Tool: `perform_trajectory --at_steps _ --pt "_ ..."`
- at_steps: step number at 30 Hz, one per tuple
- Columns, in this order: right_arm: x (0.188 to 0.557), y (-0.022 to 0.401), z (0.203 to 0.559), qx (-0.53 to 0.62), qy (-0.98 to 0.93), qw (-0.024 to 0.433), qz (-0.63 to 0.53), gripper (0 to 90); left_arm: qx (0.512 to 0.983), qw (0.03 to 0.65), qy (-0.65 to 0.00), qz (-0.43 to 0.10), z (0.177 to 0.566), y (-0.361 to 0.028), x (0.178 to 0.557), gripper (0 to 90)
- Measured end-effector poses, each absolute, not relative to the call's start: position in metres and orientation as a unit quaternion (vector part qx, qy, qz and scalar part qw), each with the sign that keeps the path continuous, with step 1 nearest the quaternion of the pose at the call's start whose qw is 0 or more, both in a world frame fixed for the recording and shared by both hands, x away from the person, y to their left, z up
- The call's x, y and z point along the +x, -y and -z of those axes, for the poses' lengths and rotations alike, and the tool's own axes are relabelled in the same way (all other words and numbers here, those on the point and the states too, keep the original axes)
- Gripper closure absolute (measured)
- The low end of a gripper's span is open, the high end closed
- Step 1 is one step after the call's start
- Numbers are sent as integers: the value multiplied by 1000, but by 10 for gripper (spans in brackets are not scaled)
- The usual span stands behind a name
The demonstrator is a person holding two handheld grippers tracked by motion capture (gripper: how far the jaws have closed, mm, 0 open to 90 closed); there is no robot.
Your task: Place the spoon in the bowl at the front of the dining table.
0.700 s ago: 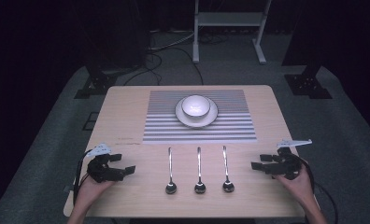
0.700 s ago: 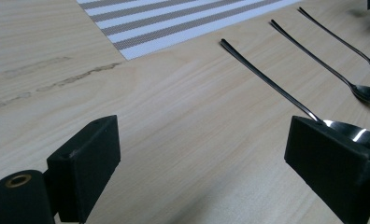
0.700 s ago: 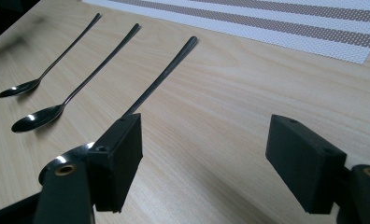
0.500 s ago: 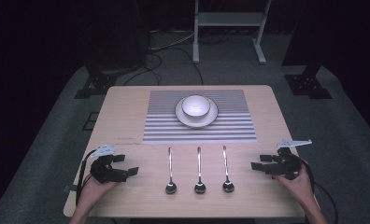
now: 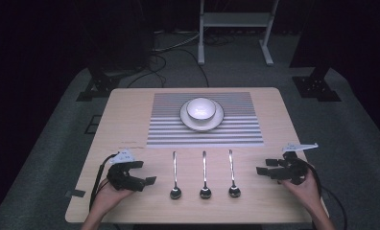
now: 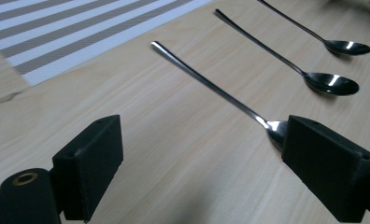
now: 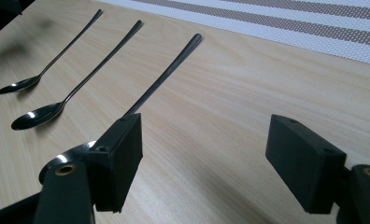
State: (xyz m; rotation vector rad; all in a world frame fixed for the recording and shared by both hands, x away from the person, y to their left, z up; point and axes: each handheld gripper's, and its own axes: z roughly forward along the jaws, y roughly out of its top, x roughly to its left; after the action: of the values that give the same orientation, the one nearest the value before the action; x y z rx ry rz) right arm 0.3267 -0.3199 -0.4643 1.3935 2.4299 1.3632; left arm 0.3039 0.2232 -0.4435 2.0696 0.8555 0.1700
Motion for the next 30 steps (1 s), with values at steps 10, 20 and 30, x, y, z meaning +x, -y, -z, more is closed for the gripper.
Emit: perform_trajectory --at_steps 10,20,30 --pt "328 315 465 442 -785 10 -435 258 849 424 -310 -57 440 -189 301 152" --pt "328 311 464 436 -790 9 -430 259 857 428 -286 -33 441 -171 298 281" --pt "328 307 463 431 -795 8 -427 259 871 422 -253 -17 446 -156 292 496"
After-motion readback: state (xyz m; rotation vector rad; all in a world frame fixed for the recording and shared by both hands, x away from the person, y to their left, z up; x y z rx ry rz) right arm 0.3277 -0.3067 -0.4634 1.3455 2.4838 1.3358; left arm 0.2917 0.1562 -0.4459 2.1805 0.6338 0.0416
